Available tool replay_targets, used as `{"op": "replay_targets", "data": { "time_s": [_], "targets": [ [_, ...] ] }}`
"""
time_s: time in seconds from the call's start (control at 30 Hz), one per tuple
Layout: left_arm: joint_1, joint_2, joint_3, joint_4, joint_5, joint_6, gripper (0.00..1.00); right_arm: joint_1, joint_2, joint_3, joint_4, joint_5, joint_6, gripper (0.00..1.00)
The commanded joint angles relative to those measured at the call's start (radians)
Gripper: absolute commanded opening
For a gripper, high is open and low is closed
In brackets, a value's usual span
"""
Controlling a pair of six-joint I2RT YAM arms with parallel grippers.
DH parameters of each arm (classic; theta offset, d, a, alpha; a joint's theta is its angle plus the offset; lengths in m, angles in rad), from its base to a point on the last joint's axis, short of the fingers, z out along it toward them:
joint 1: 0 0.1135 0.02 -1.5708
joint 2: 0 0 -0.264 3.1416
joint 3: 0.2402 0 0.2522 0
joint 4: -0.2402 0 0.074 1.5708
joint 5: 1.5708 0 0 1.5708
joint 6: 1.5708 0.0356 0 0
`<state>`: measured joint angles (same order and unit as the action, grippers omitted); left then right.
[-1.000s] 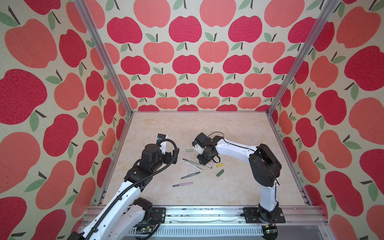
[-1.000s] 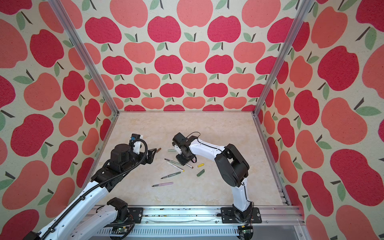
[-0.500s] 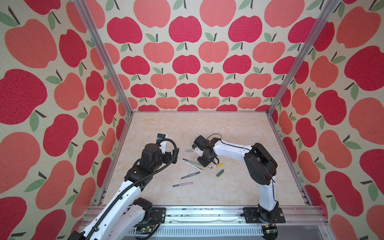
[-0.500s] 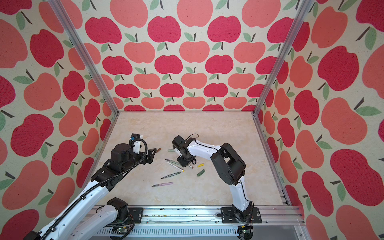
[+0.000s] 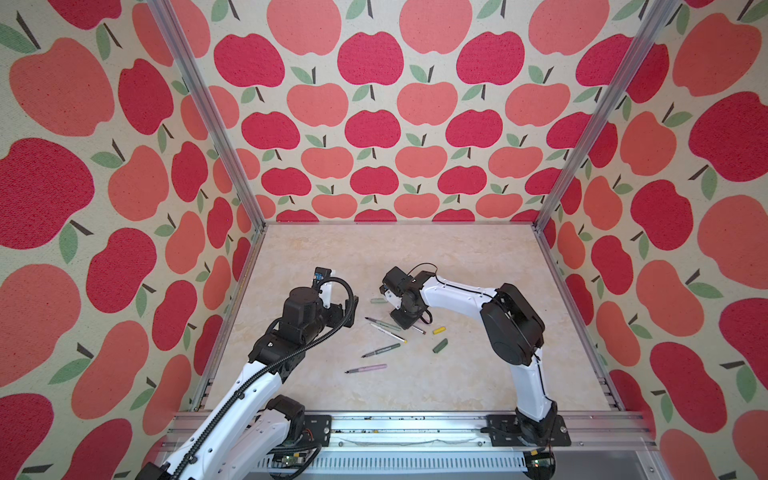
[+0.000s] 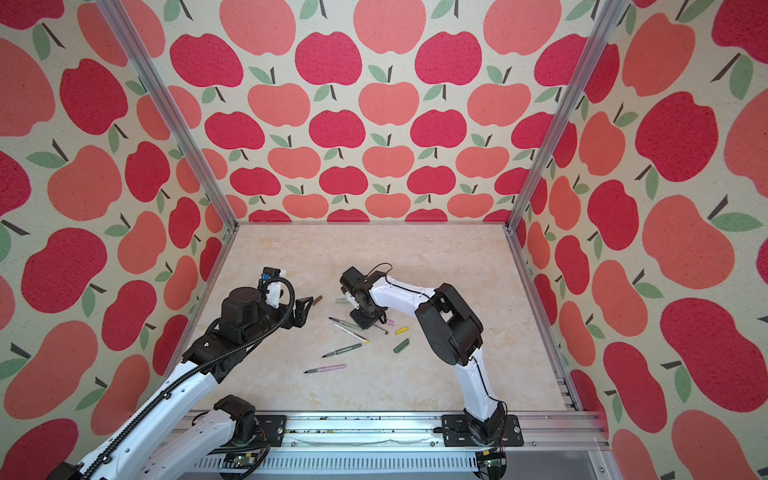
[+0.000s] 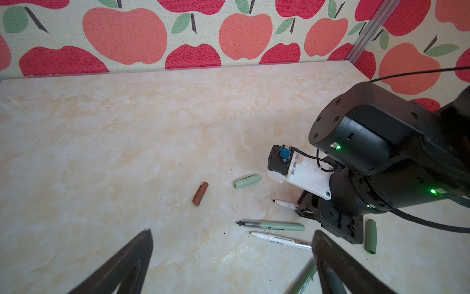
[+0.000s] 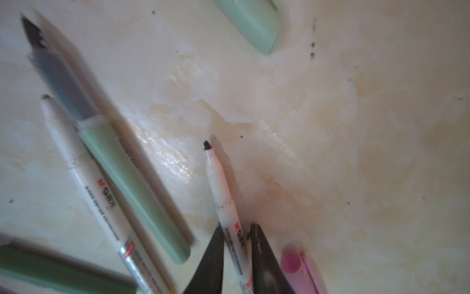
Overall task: Insert the pens into the pen caps
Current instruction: 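Lower the right gripper and grasp the white marker, then lift the white marker with the right gripper toward the left gripper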
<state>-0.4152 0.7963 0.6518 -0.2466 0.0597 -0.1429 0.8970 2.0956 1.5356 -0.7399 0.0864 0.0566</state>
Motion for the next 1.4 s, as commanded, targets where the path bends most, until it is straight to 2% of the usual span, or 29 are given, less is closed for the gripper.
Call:
{"op": "replay_targets", "data": {
  "time_s": [0.0,0.43,0.63,0.8,1.03,1.17,1.37],
  "targets": [
    [0.003,-0.02,0.028,-0.022,-0.001,0.003,0.99,0.005,0.07,0.005,-0.021,0.039,-0.02,0.18],
    [0.003,-0.018,0.024,-0.022,-0.001,0.009,0.99,0.003,0.065,-0.005,0.001,0.052,-0.011,0.05],
    [0.003,0.0,0.044,-0.03,0.054,0.001,0.99,-0.015,-0.06,-0.013,0.039,0.002,0.037,0.03],
    [0.004,0.014,0.064,-0.022,0.124,-0.018,0.99,-0.058,-0.227,-0.073,0.144,-0.108,0.118,0.03],
    [0.007,-0.001,0.013,0.108,0.361,-0.06,0.99,-0.102,-0.436,-0.153,0.264,-0.214,0.202,0.03],
    [0.02,0.035,0.008,0.168,0.521,-0.112,0.99,-0.12,-0.551,-0.235,0.408,-0.352,0.265,0.06],
    [0.07,0.114,-0.027,0.387,0.817,-0.283,0.99,-0.127,-0.652,-0.326,0.631,-0.551,0.416,0.07]
  ]
}}
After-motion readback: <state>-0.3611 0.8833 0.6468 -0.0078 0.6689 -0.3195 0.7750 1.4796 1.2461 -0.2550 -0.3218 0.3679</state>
